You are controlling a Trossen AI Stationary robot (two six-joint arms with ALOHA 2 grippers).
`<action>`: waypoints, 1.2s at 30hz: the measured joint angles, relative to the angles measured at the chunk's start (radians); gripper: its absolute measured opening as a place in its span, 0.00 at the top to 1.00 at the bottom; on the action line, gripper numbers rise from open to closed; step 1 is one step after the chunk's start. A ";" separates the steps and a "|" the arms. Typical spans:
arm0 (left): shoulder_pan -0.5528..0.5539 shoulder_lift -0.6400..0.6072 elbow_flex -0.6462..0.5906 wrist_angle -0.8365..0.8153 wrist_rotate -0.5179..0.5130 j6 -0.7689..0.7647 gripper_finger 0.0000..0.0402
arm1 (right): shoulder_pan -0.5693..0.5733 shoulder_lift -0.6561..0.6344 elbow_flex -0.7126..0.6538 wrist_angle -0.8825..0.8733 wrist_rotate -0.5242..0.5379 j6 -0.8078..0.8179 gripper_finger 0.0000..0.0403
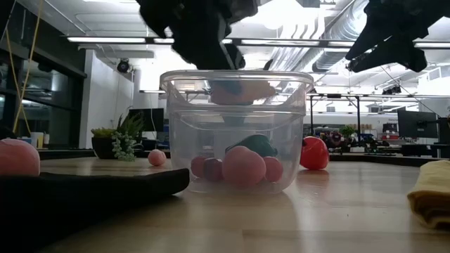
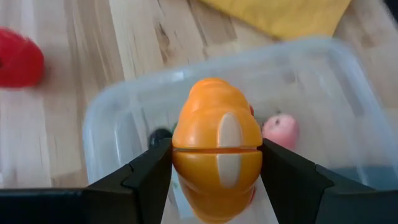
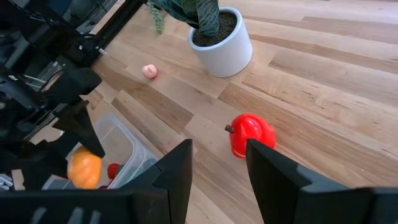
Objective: Pick and placing Produce into tupperware
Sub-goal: Put the croissant into the transparent container, then put the top apricot into the transparent container
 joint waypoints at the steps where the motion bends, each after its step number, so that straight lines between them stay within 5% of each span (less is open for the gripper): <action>1: 0.000 0.002 -0.001 -0.010 0.001 0.000 0.46 | 0.000 0.000 0.000 -0.002 0.000 0.000 0.65; 29: 0.000 0.031 -0.001 -0.009 0.032 -0.034 0.46 | 0.000 0.000 0.000 -0.006 0.000 -0.008 0.65; 36: 0.000 0.031 -0.001 -0.008 0.035 -0.029 0.36 | 0.000 0.000 0.000 -0.006 0.000 -0.009 0.65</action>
